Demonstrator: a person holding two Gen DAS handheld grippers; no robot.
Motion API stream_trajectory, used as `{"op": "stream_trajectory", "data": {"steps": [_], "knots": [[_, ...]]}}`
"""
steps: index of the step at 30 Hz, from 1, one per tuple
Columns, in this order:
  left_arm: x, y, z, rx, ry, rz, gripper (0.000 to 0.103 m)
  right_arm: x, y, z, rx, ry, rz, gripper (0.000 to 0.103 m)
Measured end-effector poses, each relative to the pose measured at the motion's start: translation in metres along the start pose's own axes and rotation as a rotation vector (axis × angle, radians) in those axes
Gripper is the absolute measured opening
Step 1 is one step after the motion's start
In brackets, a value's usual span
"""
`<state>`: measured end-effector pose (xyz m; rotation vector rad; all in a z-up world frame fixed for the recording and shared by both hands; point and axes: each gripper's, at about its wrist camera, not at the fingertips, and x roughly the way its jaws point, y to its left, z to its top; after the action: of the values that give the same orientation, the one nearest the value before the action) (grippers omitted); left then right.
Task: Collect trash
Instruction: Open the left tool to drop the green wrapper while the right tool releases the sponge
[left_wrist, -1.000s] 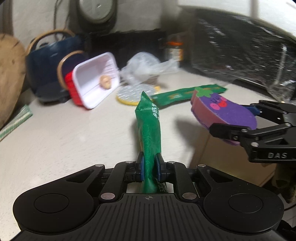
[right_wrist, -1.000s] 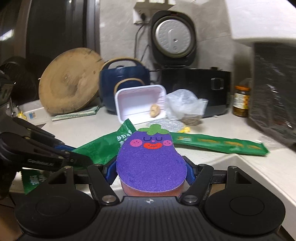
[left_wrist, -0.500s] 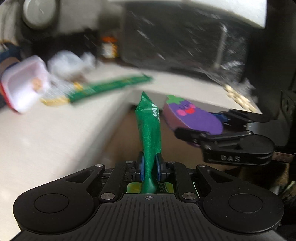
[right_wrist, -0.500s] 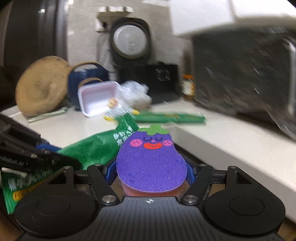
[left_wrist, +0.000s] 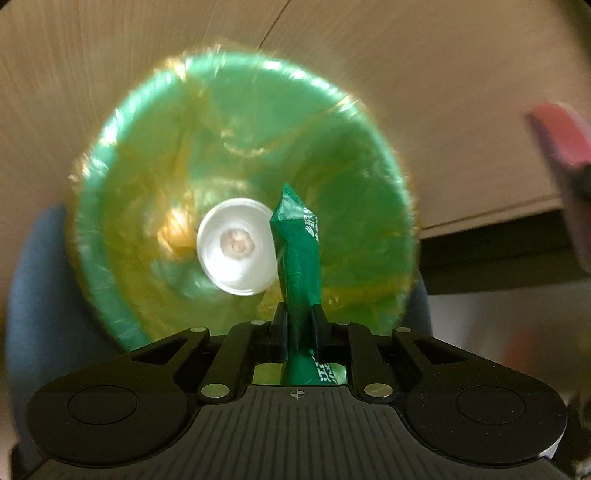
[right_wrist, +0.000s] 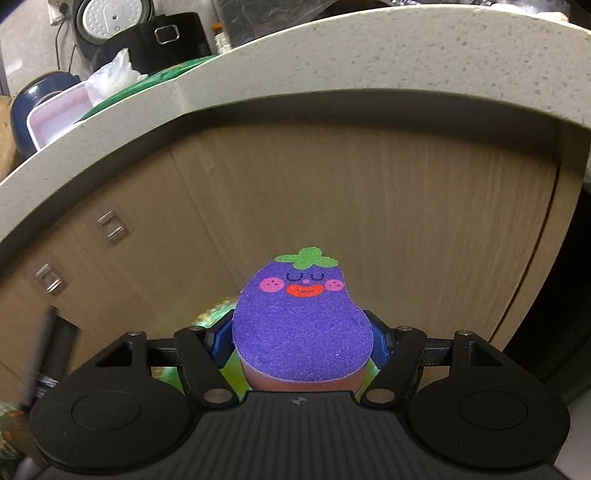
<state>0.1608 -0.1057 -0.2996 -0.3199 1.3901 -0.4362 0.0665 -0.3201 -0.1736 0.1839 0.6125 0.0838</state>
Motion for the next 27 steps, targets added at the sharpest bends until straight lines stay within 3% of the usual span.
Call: {"op": "stream_trajectory", "data": {"steps": [3, 7, 10, 14, 17, 22, 27], "knots": [[0.028, 0.008, 0.015, -0.082, 0.007, 0.008, 0.016, 0.010, -0.004, -0.003, 0.010, 0.009, 0.007, 0.069], [0.078, 0.032, 0.028, -0.266, 0.088, -0.057, 0.019, 0.033, -0.012, -0.011, 0.045, 0.084, 0.001, 0.069], [0.087, 0.043, 0.022, -0.270, 0.083, -0.056, 0.019, 0.044, -0.018, -0.022, 0.055, 0.128, -0.022, 0.069], [0.072, 0.054, 0.018, -0.279, 0.040, -0.077, 0.019, 0.056, -0.025, -0.030, 0.095, 0.183, -0.014, 0.069], [0.044, 0.054, 0.018, -0.218, -0.019, -0.065, 0.019, 0.072, -0.024, -0.035, 0.124, 0.246, 0.021, 0.069], [-0.001, 0.054, 0.012, -0.108, -0.126, -0.028, 0.019, 0.131, -0.014, -0.046, 0.119, 0.456, 0.078, 0.069], [-0.022, 0.070, 0.004, -0.130, -0.143, -0.074, 0.019, 0.223, 0.010, -0.070, 0.059, 0.689, 0.089, 0.069]]}}
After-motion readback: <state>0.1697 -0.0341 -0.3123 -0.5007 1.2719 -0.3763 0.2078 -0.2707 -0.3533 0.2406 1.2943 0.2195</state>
